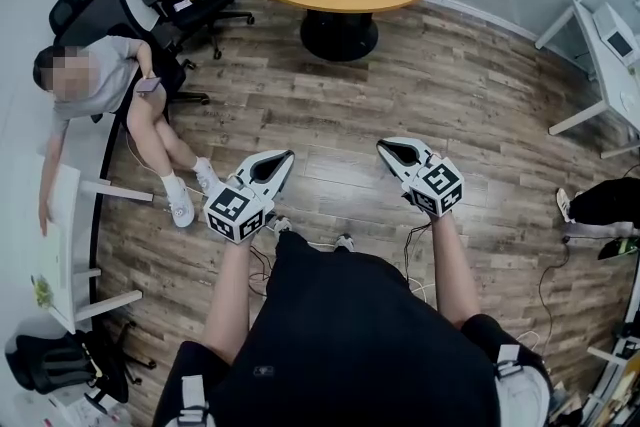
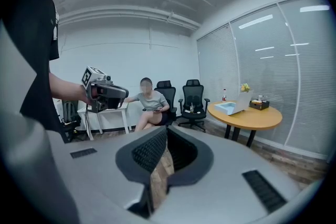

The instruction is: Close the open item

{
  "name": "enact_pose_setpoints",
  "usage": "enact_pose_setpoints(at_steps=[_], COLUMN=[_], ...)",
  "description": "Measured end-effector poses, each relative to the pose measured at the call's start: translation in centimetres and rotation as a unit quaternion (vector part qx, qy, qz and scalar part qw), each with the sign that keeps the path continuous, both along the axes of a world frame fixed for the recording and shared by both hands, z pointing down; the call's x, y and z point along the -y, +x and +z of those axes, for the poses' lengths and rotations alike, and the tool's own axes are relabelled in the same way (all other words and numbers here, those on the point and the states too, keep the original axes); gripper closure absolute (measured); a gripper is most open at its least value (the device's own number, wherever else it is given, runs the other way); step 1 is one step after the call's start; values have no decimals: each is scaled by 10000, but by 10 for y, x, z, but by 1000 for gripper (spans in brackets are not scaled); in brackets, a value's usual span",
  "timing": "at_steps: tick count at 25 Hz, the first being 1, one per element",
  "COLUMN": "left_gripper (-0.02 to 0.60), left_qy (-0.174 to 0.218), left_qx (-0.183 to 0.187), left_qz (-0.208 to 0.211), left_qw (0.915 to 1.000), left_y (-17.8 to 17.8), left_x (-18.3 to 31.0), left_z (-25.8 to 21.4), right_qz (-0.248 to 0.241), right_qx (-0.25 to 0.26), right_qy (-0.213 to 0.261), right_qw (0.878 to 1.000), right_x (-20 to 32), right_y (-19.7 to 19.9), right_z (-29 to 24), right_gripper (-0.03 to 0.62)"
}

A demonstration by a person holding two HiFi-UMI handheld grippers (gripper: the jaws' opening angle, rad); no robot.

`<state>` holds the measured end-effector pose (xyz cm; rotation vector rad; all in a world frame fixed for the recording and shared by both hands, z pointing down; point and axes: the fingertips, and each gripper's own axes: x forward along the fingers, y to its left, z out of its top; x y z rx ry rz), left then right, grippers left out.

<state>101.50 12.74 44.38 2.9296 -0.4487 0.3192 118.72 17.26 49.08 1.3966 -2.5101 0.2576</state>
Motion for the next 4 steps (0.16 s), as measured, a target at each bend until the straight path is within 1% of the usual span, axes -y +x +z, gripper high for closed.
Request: enact_pose_setpoints(at_steps=[4], left_gripper=[575], left_qy=[21], left_qx=[31], left_qz=[34], left_qw=[10000], left_y=[10], left_x=[0], left_z=[1], right_qz=[21], right_qx=[13], right_qy=[12], right_qw=[10000], right_x=[2], right_y=[7], right_z=[0], right_gripper=[588])
